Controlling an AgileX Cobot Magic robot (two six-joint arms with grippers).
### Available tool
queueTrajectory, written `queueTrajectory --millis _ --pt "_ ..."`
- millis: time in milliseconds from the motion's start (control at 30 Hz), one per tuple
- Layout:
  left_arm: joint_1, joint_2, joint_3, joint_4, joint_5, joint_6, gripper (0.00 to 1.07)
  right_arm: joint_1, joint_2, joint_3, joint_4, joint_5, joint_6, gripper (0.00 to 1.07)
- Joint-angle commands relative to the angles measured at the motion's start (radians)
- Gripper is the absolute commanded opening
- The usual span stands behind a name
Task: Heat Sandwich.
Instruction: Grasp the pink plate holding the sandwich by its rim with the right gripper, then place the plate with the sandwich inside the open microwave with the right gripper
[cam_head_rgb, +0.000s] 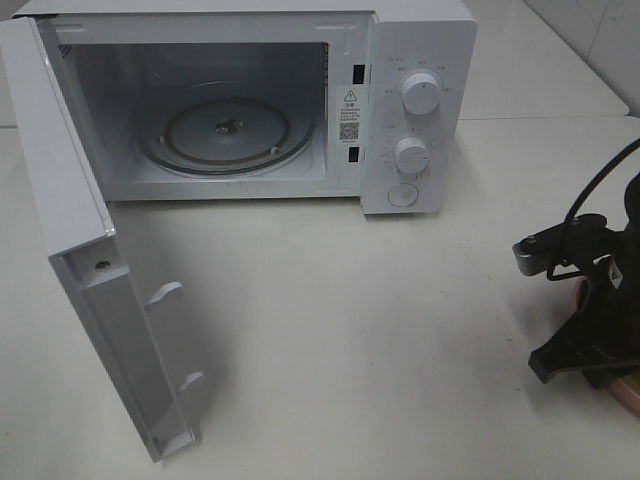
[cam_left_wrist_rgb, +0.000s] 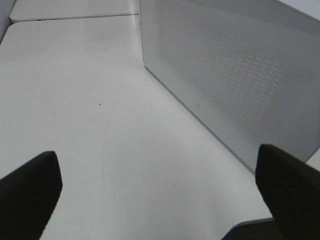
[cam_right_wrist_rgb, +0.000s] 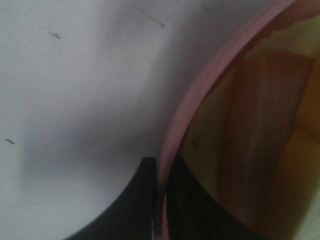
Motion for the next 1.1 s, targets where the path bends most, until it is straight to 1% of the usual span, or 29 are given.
queueTrajectory --millis 33,267,367,467,667,867,1100 --pt "0.003 -0.021 0.002 -0.003 -0.007 -0.002 0.98 -0.001 0.005 0.004 -0.004 -0.002 0.008 0.0" --pt "0.003 -0.021 0.002 -0.003 -0.007 -0.002 0.98 0.003 0.005 0.003 0.011 0.025 0.008 0.0" --pt "0.003 -0.021 0.002 -0.003 -0.007 -0.002 0.98 0.018 -0.003 0.003 0.008 0.027 0.019 0.0" --pt "0.003 -0.021 0.002 -0.003 -0.007 -0.002 0.98 0.048 -0.028 0.002 -0.021 0.043 0.052 0.0" --pt "0.003 -0.021 0.002 -0.003 -0.007 -0.002 0.98 0.075 -0.061 -0.002 -0.049 0.075 0.075 0.0" --pt "0.003 -0.021 0.002 -0.003 -0.007 -0.002 0.98 0.123 -0.112 -0.003 -0.129 0.129 0.149 0.0" --pt "0.003 -0.021 0.002 -0.003 -0.007 -0.002 0.98 0.168 -0.148 -0.003 -0.136 0.179 0.157 0.0"
